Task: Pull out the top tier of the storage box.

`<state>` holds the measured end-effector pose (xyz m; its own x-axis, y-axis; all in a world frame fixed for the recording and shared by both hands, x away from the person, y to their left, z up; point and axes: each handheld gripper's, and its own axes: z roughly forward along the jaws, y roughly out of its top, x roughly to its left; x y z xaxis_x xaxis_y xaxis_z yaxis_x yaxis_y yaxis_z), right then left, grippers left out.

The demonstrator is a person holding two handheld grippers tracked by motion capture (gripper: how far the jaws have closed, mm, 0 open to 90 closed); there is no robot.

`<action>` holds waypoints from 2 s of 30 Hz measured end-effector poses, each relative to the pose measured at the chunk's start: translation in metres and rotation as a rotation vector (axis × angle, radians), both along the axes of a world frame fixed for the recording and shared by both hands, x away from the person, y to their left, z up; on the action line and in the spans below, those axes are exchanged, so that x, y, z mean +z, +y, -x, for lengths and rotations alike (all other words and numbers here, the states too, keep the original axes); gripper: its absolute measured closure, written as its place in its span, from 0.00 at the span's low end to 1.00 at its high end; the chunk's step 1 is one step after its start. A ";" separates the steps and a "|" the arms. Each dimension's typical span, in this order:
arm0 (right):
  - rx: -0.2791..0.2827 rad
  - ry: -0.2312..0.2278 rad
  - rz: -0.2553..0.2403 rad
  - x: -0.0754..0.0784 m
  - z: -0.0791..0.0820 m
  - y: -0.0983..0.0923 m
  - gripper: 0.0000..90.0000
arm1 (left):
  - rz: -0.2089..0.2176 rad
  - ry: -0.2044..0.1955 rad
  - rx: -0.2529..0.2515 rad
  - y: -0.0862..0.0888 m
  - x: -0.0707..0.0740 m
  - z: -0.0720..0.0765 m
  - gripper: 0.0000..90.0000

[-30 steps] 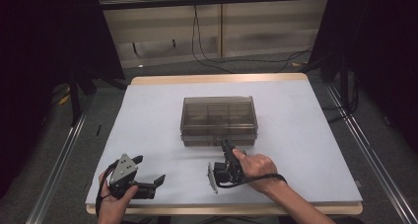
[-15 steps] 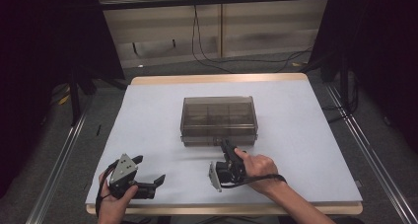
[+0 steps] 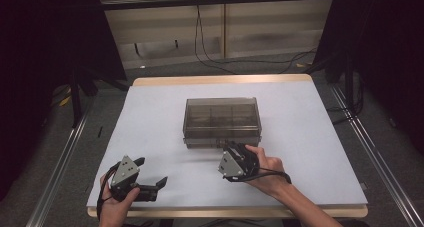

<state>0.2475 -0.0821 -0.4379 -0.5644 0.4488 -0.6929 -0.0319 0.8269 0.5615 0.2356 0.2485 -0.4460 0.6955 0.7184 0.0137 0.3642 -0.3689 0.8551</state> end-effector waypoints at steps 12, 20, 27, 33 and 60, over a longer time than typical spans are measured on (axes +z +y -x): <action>0.124 0.285 -0.263 0.018 -0.015 -0.023 0.80 | 0.002 -0.001 0.003 0.000 0.000 0.000 0.02; 0.199 0.420 -0.380 0.031 -0.025 -0.034 0.75 | -0.001 -0.001 0.003 0.000 -0.001 -0.001 0.02; 0.236 0.506 -0.393 0.041 -0.037 -0.034 0.67 | -0.007 0.000 0.004 0.000 -0.001 -0.001 0.02; 0.248 0.537 -0.412 0.050 -0.048 -0.037 0.62 | -0.006 0.003 0.007 0.000 -0.002 -0.001 0.02; 0.248 0.642 -0.294 0.051 -0.087 -0.035 0.59 | -0.008 0.008 0.001 -0.001 -0.002 -0.002 0.02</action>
<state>0.3349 -0.1171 -0.3873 -0.9262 0.3714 -0.0644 0.2103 0.6510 0.7294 0.2373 0.2472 -0.4481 0.6946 0.7192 0.0140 0.3714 -0.3752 0.8493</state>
